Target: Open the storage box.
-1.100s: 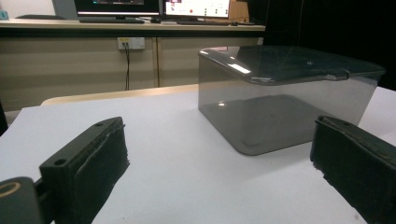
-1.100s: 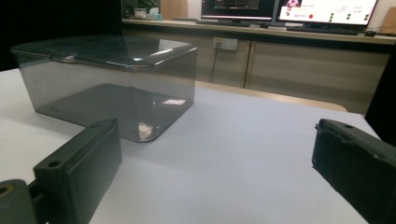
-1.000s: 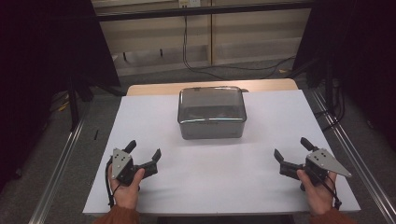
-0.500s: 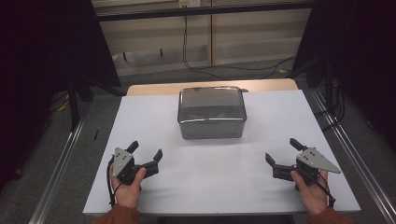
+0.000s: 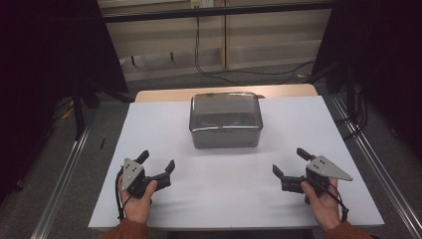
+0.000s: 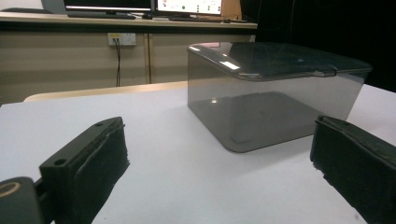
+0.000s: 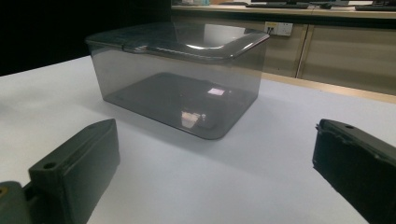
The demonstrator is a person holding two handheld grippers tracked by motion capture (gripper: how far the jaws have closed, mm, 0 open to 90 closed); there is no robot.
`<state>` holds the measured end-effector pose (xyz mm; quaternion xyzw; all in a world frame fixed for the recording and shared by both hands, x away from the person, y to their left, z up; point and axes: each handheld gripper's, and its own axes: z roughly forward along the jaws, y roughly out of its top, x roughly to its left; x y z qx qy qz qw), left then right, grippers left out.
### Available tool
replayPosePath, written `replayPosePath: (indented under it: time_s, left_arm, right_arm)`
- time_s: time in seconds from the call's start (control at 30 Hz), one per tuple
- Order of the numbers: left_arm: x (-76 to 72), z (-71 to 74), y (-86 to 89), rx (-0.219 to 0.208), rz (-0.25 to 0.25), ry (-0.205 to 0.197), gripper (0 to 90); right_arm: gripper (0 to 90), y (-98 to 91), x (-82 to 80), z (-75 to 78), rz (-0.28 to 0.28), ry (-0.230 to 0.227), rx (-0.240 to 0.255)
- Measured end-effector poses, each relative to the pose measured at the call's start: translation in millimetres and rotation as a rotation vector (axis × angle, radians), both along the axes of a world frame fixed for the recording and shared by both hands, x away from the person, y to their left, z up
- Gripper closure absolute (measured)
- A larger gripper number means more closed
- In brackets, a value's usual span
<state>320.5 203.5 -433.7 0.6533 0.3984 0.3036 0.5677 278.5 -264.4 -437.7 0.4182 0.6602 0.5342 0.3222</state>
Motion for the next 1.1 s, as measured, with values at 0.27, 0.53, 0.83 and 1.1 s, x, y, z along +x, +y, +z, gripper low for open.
replayPosePath:
  time_s: [0.27,0.53,0.83,1.1]
  left_arm:
    - [0.5,-0.6,0.4,0.000,0.019,0.008,3.7]
    - [0.4,-0.6,0.2,0.005,0.015,0.011,3.7]
    - [0.2,-0.3,-0.3,0.012,0.011,0.016,3.8]
    - [0.1,-0.2,-1.5,0.004,0.008,0.015,3.8]
  right_arm:
    - [0.1,11.8,6.1,2.6,0.020,-0.007,-0.023]
    - [0.0,27.1,16.5,3.2,0.055,-0.014,-0.033]
    - [0.0,35.7,29.4,17.0,0.062,-0.048,-0.030]
    - [0.6,47.2,41.4,21.0,0.089,-0.043,-0.043]
